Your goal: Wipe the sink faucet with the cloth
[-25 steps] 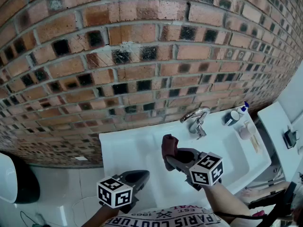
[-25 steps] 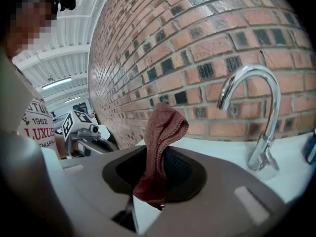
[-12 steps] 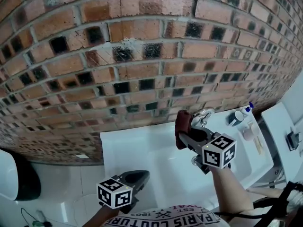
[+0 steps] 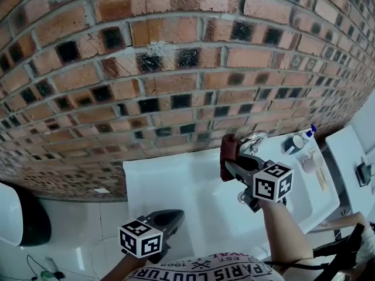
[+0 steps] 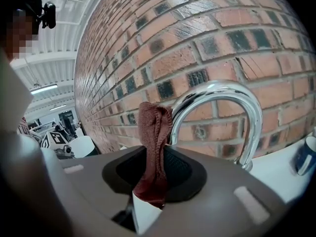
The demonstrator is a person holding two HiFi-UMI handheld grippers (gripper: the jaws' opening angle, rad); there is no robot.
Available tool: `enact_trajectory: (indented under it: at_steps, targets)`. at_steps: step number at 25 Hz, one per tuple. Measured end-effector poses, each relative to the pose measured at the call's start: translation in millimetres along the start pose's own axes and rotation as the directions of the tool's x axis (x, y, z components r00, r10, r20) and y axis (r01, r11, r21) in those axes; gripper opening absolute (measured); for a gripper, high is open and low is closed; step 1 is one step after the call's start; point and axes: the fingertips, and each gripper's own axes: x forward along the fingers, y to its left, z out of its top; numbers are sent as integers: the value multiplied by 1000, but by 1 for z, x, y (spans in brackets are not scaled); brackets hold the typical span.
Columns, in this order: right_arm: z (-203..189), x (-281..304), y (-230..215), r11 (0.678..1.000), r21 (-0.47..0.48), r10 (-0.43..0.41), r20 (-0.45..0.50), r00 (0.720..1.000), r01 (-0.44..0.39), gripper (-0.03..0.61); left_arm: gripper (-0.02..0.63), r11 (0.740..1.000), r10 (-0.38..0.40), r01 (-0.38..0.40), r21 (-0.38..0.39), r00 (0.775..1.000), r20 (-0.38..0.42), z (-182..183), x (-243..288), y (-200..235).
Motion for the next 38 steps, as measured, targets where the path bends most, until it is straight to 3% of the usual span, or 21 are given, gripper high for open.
enact_trajectory:
  at_steps: [19,30,38]
  targets:
    - [55,-45,-13,997,-58,-38,110,993,44,91,6,1000,5,-5,13,1000,2,2,-1,-6]
    - [70,-86,-64,986,-12,-161,191,968,166,92,5,1000,2,-2,13,1000,-15,0,8,-7]
    - [46,-97,-112,964,43,-265,164,950,262,91,6,1000,0,1,12,1000,-31,0,17,-7]
